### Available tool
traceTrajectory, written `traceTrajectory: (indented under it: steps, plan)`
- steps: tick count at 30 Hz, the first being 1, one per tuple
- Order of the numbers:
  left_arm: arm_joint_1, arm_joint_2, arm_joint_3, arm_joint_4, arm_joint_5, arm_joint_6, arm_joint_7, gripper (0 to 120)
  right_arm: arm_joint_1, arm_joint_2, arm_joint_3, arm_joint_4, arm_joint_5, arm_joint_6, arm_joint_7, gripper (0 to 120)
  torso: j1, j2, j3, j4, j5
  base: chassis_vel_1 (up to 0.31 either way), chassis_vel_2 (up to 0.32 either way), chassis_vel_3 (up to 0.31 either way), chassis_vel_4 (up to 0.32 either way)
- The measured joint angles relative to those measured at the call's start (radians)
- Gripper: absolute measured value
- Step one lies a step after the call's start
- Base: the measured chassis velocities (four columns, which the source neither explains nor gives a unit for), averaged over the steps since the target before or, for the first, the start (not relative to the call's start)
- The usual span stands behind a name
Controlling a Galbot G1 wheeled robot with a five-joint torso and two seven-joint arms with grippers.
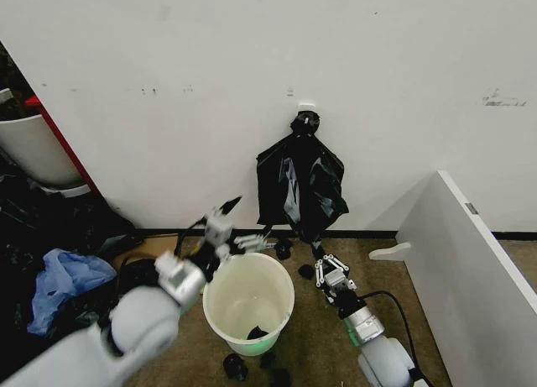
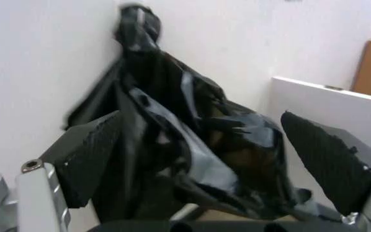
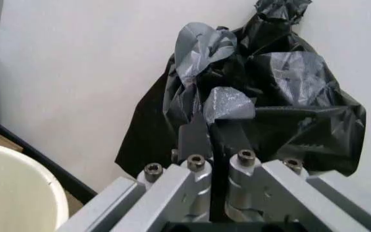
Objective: Place the garbage bag over the trash bin.
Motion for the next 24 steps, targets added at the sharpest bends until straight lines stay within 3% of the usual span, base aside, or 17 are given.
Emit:
traceTrajectory:
  steps: [4,11,15,24]
  plan:
    - [-0.174,-0.063,0.128,0.016,-0.145,0.146,-0.112,94,-0.004,0.001,0.010,0.003,0.000,0.007,0.004,0,0.000,0.000,0.000,-0.0001,0.0001,0.000,0.000,0.000,0.000]
    - [-0.270,-0.136,0.194,0.064,-0.303,0.259,-0.199,91,-0.014,-0.002,0.020,0.006,0.002,0.020,0.005,0,0.000,0.000,0.000,0.0001,0.0001,0.000,0.000,0.000,0.000]
    - [-0.280,-0.169,0.206,0.105,-0.305,0.269,-0.213,91,-0.016,-0.006,0.020,0.012,0.003,0.021,0.005,0,0.000,0.000,0.000,0.0001,0.0000,0.000,0.000,0.000,0.000]
    - [-0.303,-0.235,0.229,0.172,-0.265,0.319,-0.249,59,-0.020,-0.009,0.019,0.024,0.006,0.021,0.004,0,0.000,0.000,0.000,0.0001,0.0000,0.000,0.000,0.000,0.000]
